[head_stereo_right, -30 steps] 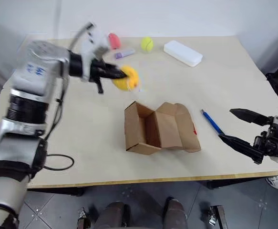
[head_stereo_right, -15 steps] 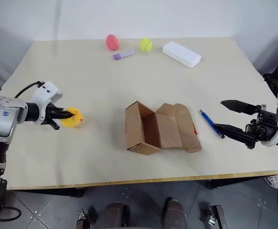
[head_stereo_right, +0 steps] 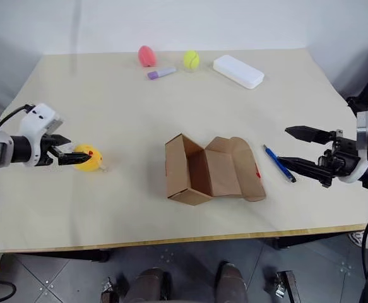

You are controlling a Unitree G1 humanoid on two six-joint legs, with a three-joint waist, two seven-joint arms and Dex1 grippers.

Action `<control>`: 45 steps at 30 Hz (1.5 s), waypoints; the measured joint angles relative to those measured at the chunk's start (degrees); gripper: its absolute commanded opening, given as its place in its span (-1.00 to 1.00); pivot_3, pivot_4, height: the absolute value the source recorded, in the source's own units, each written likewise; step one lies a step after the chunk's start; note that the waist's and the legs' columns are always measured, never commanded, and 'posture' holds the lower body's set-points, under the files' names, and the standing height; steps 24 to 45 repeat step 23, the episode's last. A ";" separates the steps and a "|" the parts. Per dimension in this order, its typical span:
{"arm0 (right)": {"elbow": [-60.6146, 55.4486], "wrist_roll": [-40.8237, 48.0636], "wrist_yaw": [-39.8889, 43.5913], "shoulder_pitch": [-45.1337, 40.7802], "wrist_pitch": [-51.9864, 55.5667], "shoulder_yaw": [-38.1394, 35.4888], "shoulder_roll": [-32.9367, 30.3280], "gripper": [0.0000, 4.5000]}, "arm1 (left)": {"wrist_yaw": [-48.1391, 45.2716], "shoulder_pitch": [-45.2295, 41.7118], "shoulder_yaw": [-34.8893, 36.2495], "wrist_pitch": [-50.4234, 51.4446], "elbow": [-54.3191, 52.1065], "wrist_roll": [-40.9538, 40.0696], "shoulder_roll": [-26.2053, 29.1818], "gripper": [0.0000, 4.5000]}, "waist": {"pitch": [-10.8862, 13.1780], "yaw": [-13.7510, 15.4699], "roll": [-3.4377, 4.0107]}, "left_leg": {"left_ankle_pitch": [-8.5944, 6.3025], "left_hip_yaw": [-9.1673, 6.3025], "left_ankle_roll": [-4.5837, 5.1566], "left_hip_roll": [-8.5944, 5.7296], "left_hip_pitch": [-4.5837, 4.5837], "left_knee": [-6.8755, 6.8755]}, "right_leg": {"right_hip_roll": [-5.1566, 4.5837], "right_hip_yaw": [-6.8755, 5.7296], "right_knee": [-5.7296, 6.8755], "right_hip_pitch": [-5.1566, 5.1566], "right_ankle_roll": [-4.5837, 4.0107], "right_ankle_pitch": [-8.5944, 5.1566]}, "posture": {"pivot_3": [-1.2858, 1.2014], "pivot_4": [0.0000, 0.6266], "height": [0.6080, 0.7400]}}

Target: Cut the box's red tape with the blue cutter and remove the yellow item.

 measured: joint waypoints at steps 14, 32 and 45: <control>4.38 -6.64 4.83 7.58 -7.32 0.10 -2.59 1.00 | -5.52 22.97 10.93 -13.14 -24.20 -18.83 -12.09 1.00 | -0.03 -0.59 0.04 | -0.16 0.14 -0.05 0.14 0.11 0.11 | 0.07 0.04 -0.04 0.05 -0.01 0.00 | 0.03 -0.52 1.00; 8.99 -9.41 6.02 11.44 -13.70 0.02 -2.64 1.00 | -10.08 34.95 13.18 -24.95 -21.16 -19.82 -11.79 1.00 | -0.02 -0.40 0.12 | -0.20 0.17 -0.03 0.19 0.14 0.23 | 0.10 0.04 -0.10 0.14 -0.08 -0.02 | 0.03 -0.52 1.00; 8.99 -9.41 6.02 11.44 -13.70 0.02 -2.64 1.00 | -10.08 34.95 13.18 -24.95 -21.16 -19.82 -11.79 1.00 | -0.02 -0.40 0.12 | -0.20 0.17 -0.03 0.19 0.14 0.23 | 0.10 0.04 -0.10 0.14 -0.08 -0.02 | 0.03 -0.52 1.00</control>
